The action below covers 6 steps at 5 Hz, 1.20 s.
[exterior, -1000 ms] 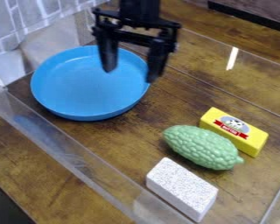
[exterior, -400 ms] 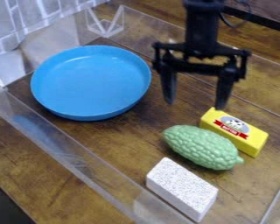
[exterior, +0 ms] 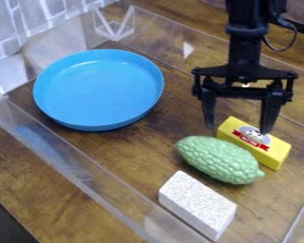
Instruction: Put the yellow brick in the blue tray
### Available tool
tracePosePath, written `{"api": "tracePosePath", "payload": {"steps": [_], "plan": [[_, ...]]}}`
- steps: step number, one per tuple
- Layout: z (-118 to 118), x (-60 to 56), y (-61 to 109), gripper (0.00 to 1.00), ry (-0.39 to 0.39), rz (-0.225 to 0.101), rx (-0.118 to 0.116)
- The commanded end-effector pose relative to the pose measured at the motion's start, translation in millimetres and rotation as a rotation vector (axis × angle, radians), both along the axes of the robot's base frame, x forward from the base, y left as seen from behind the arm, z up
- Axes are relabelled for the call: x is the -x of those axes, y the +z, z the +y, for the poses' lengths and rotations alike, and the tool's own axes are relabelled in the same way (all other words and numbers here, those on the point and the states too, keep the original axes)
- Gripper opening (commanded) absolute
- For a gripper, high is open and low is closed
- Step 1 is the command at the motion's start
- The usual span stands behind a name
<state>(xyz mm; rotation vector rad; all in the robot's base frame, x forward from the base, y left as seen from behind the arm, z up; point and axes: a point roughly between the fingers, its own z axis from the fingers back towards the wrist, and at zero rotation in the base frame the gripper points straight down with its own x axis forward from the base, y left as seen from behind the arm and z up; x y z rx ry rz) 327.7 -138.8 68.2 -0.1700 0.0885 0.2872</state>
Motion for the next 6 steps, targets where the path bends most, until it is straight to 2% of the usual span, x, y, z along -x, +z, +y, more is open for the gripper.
{"api": "tracePosePath", "payload": {"steps": [1,4,6], "plan": [[-17,-11.8,13.9,1.0,0.02,-0.076,0.032],[-39,-29.6,-7.8,1.0,0.079,-0.09,0.051],[-43,-36.6,-19.4,1.0,0.085,-0.08,0.05]]}}
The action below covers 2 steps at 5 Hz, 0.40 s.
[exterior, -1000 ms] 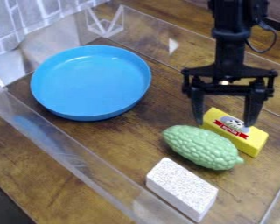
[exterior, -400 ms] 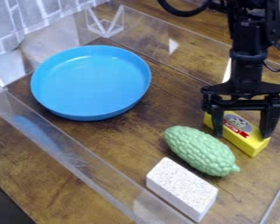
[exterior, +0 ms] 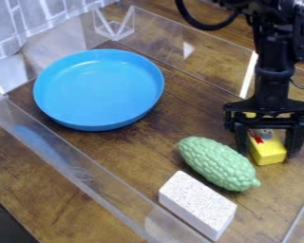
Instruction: Put the yellow brick in the blue tray
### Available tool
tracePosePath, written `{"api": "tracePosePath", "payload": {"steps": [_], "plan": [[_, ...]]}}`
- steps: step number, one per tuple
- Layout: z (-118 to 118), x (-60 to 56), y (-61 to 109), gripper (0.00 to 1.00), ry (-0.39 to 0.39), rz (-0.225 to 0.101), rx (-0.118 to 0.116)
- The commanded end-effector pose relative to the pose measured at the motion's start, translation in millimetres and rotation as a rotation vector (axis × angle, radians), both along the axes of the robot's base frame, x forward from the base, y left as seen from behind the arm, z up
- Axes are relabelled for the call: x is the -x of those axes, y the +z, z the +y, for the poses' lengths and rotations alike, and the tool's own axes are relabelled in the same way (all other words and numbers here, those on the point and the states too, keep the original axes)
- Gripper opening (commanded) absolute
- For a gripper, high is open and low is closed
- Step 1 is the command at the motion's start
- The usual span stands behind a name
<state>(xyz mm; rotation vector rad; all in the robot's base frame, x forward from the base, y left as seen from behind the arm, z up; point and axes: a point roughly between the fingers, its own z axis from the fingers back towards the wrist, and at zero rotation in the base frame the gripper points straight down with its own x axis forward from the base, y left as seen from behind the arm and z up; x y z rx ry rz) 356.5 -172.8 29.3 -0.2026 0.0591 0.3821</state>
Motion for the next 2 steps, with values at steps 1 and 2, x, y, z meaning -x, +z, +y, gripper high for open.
{"api": "tracePosePath", "payload": {"steps": [1,2], "plan": [[-10.2,-11.2,15.3,1.0,-0.01,-0.054,0.023],[-11.4,-14.5,12.0,1.0,-0.01,-0.051,0.024]]}}
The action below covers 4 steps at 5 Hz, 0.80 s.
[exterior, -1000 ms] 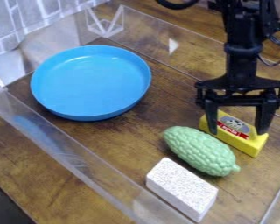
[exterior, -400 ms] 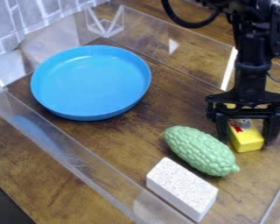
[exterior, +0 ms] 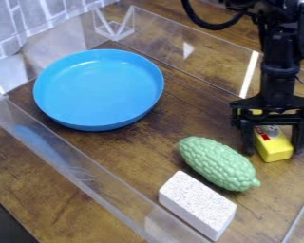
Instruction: Put the yellow brick in the blue tray
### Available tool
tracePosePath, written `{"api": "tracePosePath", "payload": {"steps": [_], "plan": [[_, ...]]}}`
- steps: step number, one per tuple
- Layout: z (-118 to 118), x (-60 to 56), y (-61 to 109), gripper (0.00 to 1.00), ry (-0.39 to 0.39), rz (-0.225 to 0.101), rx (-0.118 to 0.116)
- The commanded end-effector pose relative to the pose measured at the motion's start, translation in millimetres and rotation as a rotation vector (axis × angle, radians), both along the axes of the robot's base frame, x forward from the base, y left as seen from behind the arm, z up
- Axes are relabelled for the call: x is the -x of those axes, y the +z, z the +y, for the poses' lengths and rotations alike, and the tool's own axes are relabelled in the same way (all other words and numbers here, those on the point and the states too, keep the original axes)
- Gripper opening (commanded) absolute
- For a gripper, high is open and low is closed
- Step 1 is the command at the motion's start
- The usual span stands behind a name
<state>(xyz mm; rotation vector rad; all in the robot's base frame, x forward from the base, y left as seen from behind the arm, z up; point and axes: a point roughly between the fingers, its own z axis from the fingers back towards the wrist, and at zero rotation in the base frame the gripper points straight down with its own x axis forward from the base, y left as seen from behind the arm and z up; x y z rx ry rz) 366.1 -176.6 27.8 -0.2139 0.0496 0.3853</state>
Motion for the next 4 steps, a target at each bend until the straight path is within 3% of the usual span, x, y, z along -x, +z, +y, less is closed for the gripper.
{"api": "tracePosePath", "payload": {"steps": [1,4], "plan": [[-7,-7.1,11.0,0.0,-0.012,-0.038,0.016],[-2,-8.2,26.1,0.0,-0.035,-0.034,0.015]]}}
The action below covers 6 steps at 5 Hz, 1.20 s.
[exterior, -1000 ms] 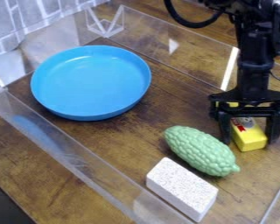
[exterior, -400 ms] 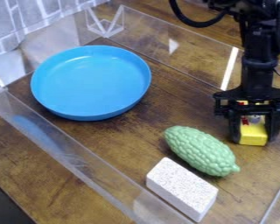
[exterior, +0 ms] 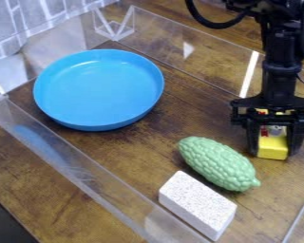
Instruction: Put the yellow brick in the blue tray
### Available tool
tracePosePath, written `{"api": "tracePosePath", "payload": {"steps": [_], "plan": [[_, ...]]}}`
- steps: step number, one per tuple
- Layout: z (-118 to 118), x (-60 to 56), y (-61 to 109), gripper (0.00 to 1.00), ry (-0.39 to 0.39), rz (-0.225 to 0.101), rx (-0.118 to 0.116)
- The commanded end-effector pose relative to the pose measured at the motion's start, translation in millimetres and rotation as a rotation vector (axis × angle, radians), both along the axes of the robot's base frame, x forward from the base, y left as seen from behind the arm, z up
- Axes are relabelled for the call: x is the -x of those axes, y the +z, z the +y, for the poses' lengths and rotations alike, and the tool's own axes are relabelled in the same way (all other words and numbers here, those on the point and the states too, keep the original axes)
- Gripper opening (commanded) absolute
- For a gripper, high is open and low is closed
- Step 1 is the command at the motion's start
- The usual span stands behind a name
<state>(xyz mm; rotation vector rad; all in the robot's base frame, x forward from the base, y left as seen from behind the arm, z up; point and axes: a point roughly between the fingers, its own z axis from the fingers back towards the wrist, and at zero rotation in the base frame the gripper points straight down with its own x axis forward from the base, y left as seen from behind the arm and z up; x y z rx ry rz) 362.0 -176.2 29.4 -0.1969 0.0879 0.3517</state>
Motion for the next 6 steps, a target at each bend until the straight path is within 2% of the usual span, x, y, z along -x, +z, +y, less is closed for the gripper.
{"api": "tracePosePath", "payload": {"steps": [1,5,6], "plan": [[-1,-9.7,32.9,0.0,-0.021,-0.074,0.018],[1,1.0,68.1,0.0,-0.115,-0.095,0.008],[7,7.5,102.2,0.0,-0.134,-0.151,0.031]]}}
